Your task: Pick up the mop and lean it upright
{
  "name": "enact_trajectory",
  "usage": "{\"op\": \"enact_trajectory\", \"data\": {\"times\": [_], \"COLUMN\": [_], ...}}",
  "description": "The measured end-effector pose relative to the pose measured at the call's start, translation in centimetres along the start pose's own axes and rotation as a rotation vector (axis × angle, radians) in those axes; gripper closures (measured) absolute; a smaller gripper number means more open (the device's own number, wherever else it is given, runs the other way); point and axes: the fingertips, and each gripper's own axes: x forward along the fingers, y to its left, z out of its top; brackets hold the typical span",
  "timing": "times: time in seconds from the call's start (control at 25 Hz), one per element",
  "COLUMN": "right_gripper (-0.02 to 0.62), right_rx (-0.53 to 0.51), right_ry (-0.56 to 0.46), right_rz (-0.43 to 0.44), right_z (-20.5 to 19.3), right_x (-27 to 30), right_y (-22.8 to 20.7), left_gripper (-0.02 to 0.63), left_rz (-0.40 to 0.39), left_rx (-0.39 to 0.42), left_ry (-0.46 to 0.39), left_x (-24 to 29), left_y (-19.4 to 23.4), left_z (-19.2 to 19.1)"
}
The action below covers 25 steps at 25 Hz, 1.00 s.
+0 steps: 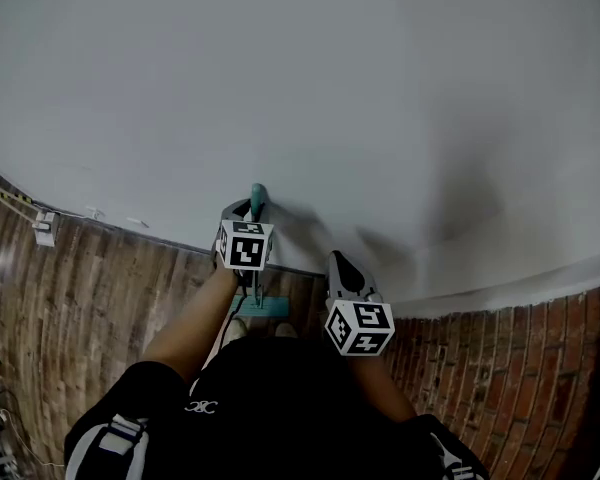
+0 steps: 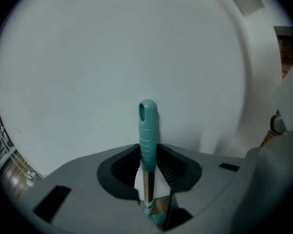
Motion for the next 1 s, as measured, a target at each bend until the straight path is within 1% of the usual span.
{"op": "enact_trajectory", "data": {"times": [0.12,0.24,0.36,0.56,0.72,0.92,1.0], "right_gripper": [0.583,0.583,0.583,0.583,0.583,0.583,0.583], "right_rx": [0.007,0.017,0.013,0.0,-0.015,-0.024,-0.025], "right_ry": [0.007,0.018,0.019,0.038,0.055,0.064,0.065], "right_rz": [-0.019,-0.024,-0.006,0.054,0.115,0.172,0.192], "right_z": [-0.4,-0.7,-0.7,-1.3,-1.7,-2.0,-2.1], "right_x": [-0.2,-0.1,0.3,1.4,2.2,3.2,3.5], "right_y": [-0.6,-0.8,-0.2,2.0,3.8,5.6,6.4], "left_gripper": [0.503,0.505,0.505,0.505,0.503,0.503,0.5], "left_rz": [-0.015,-0.027,-0.043,-0.068,-0.077,-0.085,-0.101], "left_rx": [-0.012,-0.022,-0.054,-0.087,-0.1,-0.097,-0.133], "left_ry": [0.028,0.021,-0.001,-0.064,-0.081,-0.096,-0.101], "left_x": [0.1,-0.5,-2.0,-5.0,-7.5,-10.3,-11.3], "left_y": [0.0,0.2,0.8,1.6,1.9,1.1,0.7], "left_z": [-0.1,-0.4,-0.9,-2.2,-3.6,-5.2,-5.6]}}
